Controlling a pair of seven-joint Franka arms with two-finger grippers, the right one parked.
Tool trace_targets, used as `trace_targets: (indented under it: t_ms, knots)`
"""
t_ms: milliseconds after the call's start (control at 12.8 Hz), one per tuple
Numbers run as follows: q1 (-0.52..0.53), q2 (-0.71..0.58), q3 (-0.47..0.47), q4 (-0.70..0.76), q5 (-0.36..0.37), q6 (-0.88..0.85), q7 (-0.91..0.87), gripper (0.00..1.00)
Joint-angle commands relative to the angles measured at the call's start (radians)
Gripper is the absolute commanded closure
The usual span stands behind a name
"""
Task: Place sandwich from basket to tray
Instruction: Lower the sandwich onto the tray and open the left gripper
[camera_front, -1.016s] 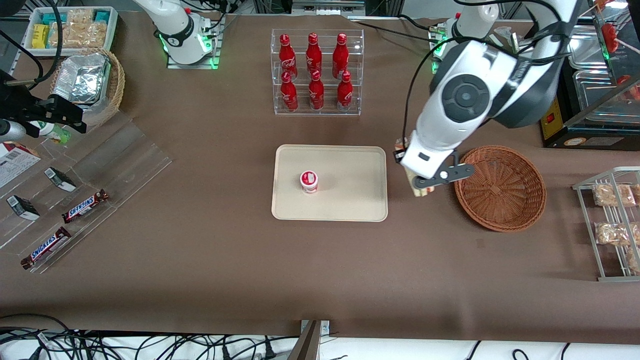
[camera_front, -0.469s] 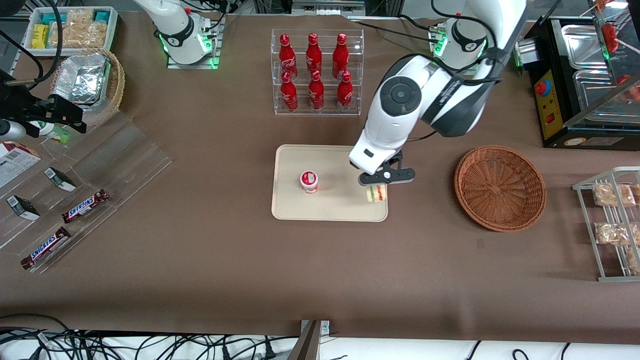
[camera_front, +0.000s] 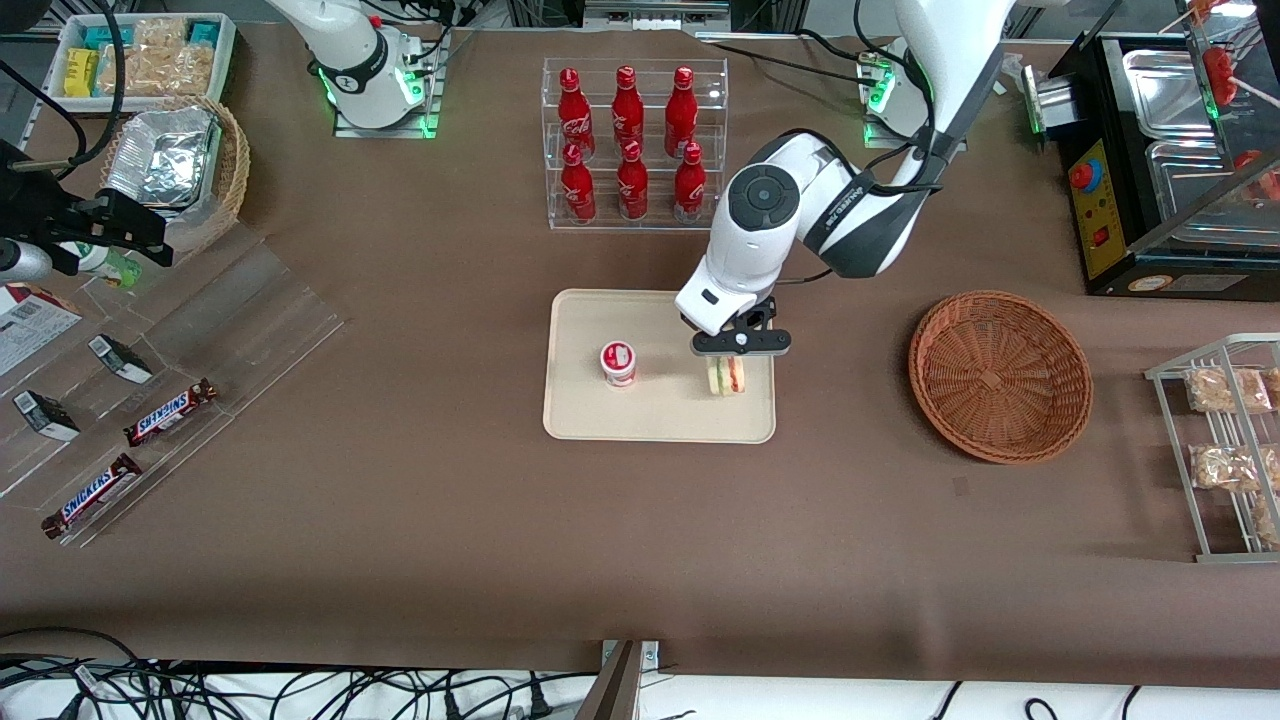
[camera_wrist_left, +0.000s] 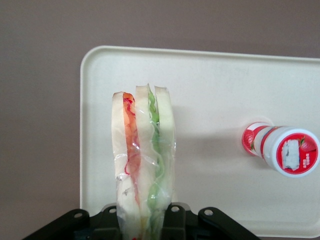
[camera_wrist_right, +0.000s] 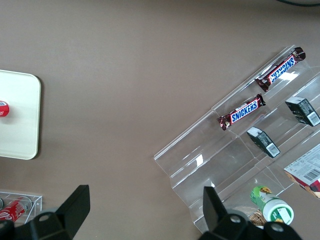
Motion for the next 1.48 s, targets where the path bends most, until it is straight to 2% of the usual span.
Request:
trace_targets:
  t_ms: [0, 391, 547, 703, 781, 859, 938, 1172, 1406]
  knots:
    - [-0.011, 0.009, 0.006, -0.058, 0.06, 0.075, -0.016, 1.0]
    - [-0.033, 0.096, 0.009, -0.047, 0.126, 0.107, -0.037, 1.0]
    - [-0.041, 0.115, 0.006, -0.046, 0.195, 0.109, -0.098, 1.0]
    - [-0.041, 0.129, 0.006, -0.044, 0.222, 0.125, -0.123, 0.98]
    - [-0.041, 0.129, 0.006, -0.044, 0.222, 0.132, -0.132, 0.73]
    - [-0.041, 0.129, 0.006, -0.044, 0.222, 0.132, -0.134, 0.33]
    - [-0.041, 0.126, 0.006, -0.043, 0.222, 0.13, -0.137, 0.0]
    - [-0.038, 0.107, 0.006, -0.024, 0.22, 0.113, -0.152, 0.0]
    - [-0.027, 0.078, 0.005, 0.047, 0.203, 0.026, -0.158, 0.0]
